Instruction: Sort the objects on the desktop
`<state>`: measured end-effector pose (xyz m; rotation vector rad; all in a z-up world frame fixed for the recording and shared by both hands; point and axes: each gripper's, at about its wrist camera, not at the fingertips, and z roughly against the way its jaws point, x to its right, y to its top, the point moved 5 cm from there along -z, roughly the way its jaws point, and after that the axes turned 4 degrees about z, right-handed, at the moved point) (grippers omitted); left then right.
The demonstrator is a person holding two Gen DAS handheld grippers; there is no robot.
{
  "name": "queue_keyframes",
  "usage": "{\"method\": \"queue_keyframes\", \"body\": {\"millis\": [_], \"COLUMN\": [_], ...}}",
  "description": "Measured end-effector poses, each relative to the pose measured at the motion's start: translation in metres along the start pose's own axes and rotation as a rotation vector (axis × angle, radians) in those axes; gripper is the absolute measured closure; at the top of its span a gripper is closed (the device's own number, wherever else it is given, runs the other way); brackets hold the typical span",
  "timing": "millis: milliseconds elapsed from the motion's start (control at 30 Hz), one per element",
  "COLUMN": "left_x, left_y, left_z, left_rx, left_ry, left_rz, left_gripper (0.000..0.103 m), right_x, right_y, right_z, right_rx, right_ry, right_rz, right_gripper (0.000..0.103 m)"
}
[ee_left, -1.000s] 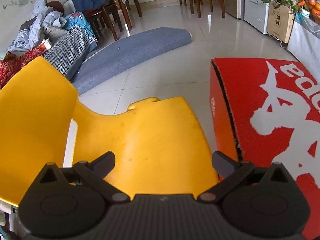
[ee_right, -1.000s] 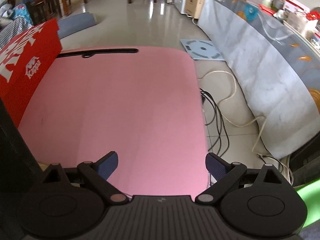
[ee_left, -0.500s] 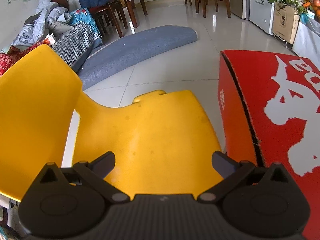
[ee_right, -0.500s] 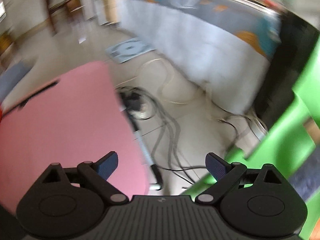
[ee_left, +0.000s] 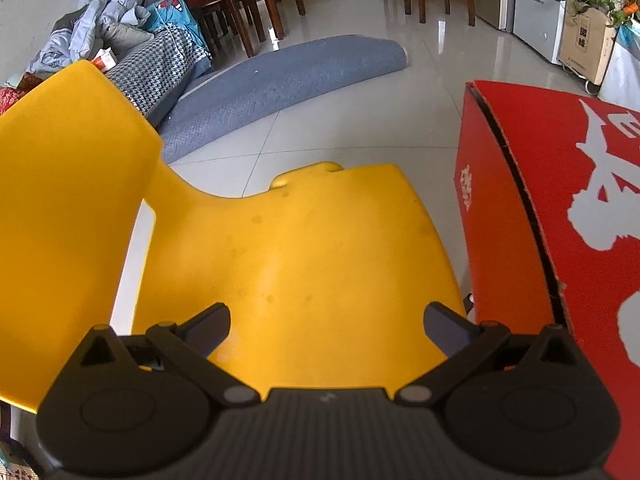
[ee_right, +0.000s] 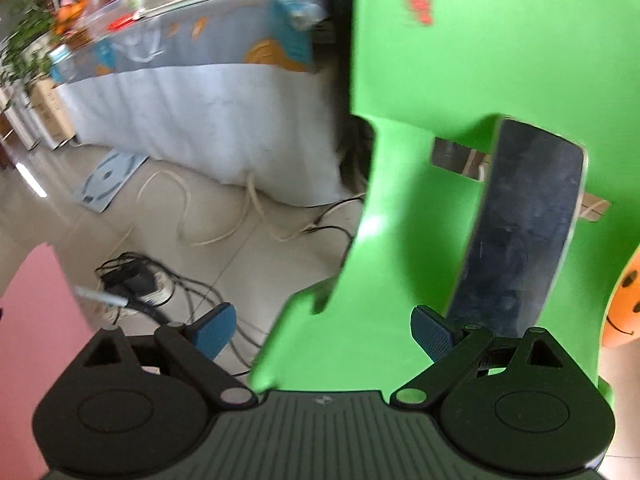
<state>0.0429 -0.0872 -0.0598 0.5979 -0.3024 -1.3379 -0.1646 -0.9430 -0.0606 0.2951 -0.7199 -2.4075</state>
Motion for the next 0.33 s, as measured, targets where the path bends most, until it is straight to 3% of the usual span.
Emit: {"method": "queue_keyframes", "body": {"millis": [333], "left_x": [-0.004], "left_y": [-0.002], "left_z": [-0.018], "left_rx": [-0.01], "left_ry": [-0.007], "left_rz": [0.018], "left_gripper": [0.0], "right_x": [0.023], "right_y": [-0.006], "right_z": [-0.017], "right_rx": [-0.008], "right_ry": [-0.059], "right_rz": [-0.035], "right_gripper": [0.009]}}
